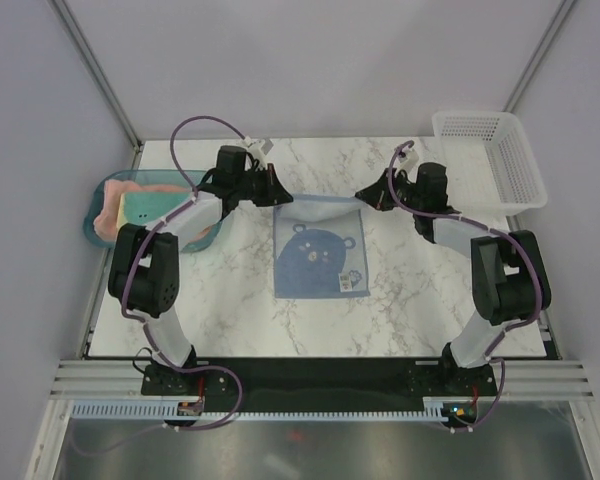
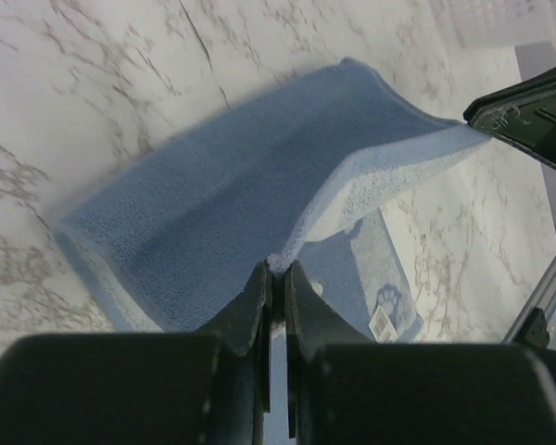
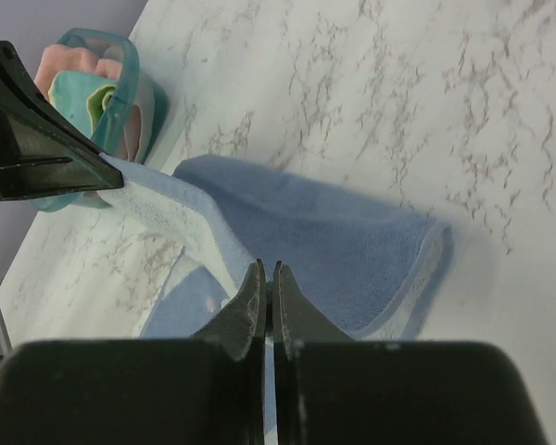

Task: Fold and stack the towels
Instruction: Fold the towel

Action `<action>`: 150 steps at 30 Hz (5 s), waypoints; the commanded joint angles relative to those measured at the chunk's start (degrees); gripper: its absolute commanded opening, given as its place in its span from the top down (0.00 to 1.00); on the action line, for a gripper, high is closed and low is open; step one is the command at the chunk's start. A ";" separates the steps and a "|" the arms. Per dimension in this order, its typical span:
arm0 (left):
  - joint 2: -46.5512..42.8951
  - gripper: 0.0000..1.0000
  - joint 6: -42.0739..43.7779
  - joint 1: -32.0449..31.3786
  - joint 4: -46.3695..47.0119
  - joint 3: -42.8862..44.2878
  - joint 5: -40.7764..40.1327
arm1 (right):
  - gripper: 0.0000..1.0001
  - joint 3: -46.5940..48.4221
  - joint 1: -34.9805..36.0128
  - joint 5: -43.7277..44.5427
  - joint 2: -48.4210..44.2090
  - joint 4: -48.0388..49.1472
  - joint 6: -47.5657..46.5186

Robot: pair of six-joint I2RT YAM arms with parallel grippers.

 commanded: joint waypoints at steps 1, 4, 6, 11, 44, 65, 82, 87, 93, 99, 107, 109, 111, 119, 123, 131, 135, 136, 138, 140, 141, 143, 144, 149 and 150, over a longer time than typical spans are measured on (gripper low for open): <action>-4.82 0.98 2.67 -1.72 1.90 -2.93 -0.59 | 1.00 -4.75 0.36 -0.36 -4.88 3.58 1.32; -7.19 0.98 2.41 -2.69 1.90 -6.26 -2.26 | 1.00 -8.18 1.15 -0.18 -7.61 3.66 2.29; -9.29 0.98 2.06 -2.96 1.90 -7.59 -3.23 | 1.00 -9.68 1.68 0.43 -9.28 3.66 2.82; -13.61 0.98 1.62 -3.22 1.99 -11.55 -6.66 | 1.00 -13.47 2.38 0.79 -12.36 3.66 3.79; -28.11 0.98 -1.90 -14.38 -3.20 -30.01 -21.16 | 1.00 -30.87 7.04 3.60 -28.80 -1.00 4.31; -28.82 0.97 -5.15 -19.48 -1.44 -35.63 -23.80 | 1.00 -37.38 9.15 6.41 -30.47 0.85 5.37; -30.04 0.54 -7.78 -20.62 -5.74 -36.60 -26.43 | 0.61 -39.93 9.51 9.57 -34.16 -6.25 8.00; -34.96 0.38 -9.72 -20.62 -11.19 -32.04 -32.13 | 0.54 -33.44 9.51 13.09 -39.42 -18.64 7.30; -29.73 0.35 -9.11 -18.96 -16.02 -22.74 -34.17 | 0.57 -24.48 9.50 18.53 -35.24 -23.32 3.71; -17.41 0.41 -5.51 -11.14 -16.56 -13.67 -28.74 | 0.59 -12.09 7.75 17.32 -19.87 -25.52 -1.83; -5.11 0.48 -1.64 -5.86 -14.98 -5.23 -20.55 | 0.60 0.05 3.88 9.58 -2.18 -27.96 -6.67; -3.95 0.48 -0.94 -5.42 -13.57 -4.79 -18.01 | 0.60 2.25 3.53 9.58 1.34 -28.50 -8.25; -2.45 0.48 -0.50 -5.42 -12.52 -4.43 -16.51 | 0.61 3.83 2.92 9.05 3.97 -29.12 -8.78; 0.89 0.52 -0.32 -5.15 -11.20 -2.68 -16.15 | 0.64 5.34 2.74 5.71 7.06 -27.19 -7.82; 1.50 0.57 0.03 -4.89 -11.11 -2.06 -16.42 | 0.67 5.16 2.74 5.71 6.89 -26.31 -7.46; 0.28 0.52 0.30 -4.63 -13.04 -2.67 -19.49 | 0.67 5.43 2.74 5.01 6.62 -26.31 -6.76; -1.66 0.50 -0.05 -4.54 -13.04 -3.64 -22.39 | 0.68 4.99 2.65 5.01 6.18 -26.31 -6.76; -1.57 0.50 -0.40 -4.63 -12.95 -3.64 -22.13 | 0.68 4.99 2.65 5.09 6.10 -26.39 -6.67; -0.87 0.50 -1.19 -4.54 -12.95 -3.55 -21.08 | 0.68 5.07 2.74 4.92 6.01 -26.39 -6.41; -0.34 0.50 -1.81 -4.54 -12.78 -3.64 -21.07 | 0.68 5.25 2.65 4.57 6.01 -26.31 -6.15; -0.17 0.50 -1.81 -4.63 -12.60 -3.73 -20.55 | 0.68 5.25 2.65 4.57 5.92 -26.31 -6.06; 0.27 0.50 -2.25 -4.63 -11.90 -4.17 -20.37 | 0.68 5.25 2.74 4.39 5.66 -26.40 -5.80; 0.27 0.50 -2.51 -4.63 -11.81 -4.34 -20.46 | 0.68 5.25 2.74 4.39 5.65 -25.00 -5.88; 1.50 0.53 -3.31 -4.63 -10.58 -4.43 -19.50 | 0.68 5.25 2.74 4.22 6.00 -24.29 -5.18; 1.77 0.54 -3.31 -4.63 -10.49 -4.35 -19.32 | 0.68 5.25 2.65 4.13 6.09 -24.11 -5.00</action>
